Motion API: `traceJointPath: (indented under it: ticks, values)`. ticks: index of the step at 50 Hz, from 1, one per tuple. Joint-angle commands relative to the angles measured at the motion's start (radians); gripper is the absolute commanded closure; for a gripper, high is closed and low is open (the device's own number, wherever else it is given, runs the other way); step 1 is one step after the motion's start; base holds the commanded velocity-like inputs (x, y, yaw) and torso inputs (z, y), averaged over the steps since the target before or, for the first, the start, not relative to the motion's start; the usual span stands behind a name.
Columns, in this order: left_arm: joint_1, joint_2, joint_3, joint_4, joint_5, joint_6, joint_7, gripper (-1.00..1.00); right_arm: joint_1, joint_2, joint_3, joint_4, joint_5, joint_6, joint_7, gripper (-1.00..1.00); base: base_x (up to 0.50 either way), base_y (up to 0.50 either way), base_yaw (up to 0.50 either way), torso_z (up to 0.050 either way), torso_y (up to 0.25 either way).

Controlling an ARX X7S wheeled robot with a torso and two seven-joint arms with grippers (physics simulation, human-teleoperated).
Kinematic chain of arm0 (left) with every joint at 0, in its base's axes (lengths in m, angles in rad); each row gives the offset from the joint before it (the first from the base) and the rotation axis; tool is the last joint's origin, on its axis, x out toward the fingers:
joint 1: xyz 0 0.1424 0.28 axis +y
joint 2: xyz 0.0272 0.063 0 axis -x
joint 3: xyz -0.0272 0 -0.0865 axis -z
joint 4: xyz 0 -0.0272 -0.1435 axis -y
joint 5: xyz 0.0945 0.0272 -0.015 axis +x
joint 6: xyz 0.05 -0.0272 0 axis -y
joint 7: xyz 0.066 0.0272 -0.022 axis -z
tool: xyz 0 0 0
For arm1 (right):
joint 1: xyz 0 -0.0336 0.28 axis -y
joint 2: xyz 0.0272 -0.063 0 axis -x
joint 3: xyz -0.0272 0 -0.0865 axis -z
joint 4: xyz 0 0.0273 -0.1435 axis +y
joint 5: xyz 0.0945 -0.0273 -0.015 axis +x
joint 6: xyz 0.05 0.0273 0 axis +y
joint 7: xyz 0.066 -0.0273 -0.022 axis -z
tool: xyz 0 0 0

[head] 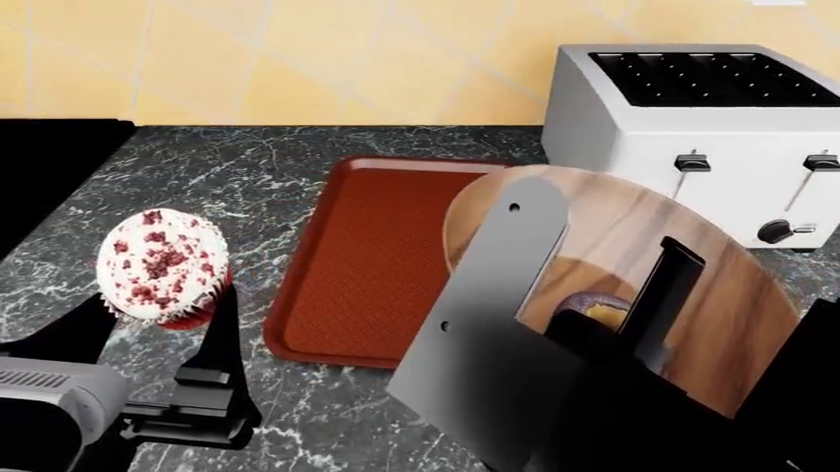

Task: Pick up the bowl with donut and place it on the tray. Pick up the cupcake and place it on the tray.

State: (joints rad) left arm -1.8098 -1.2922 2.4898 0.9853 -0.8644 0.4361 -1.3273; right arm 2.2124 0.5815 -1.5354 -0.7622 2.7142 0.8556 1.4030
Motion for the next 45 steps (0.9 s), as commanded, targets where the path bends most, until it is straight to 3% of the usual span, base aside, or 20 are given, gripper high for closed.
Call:
traceJointPath:
  ticks: [1,12,23,33,45]
  values:
    - [0.005,0.006,-0.010,-0.006,0.003,0.024,0.003,1.00,-0.015,-0.045,0.025,0.096,-0.098,0.115,-0.068,1.00,0.00,0.00,0.00,0.010,0.000]
    - [0.021,0.014,-0.016,-0.023,0.002,0.037,0.006,1.00,-0.018,-0.102,0.122,0.369,-0.310,0.370,-0.266,1.00,0.00,0.00,0.00,0.000,0.001]
    - [0.018,0.010,-0.021,-0.026,-0.008,0.034,0.015,1.00,-0.086,-0.130,0.247,0.554,-0.600,0.512,-0.498,1.00,0.00,0.00,0.00,0.000,0.001]
    - [0.028,0.025,-0.030,-0.036,-0.012,0.038,0.012,1.00,-0.150,-0.167,0.303,0.645,-0.885,0.551,-0.745,1.00,0.00,0.00,0.00,0.001,0.001]
    - [0.038,0.036,-0.039,-0.047,-0.020,0.038,0.011,1.00,-0.174,-0.201,0.263,0.743,-1.163,0.501,-1.027,1.00,0.00,0.00,0.00,0.000,0.001]
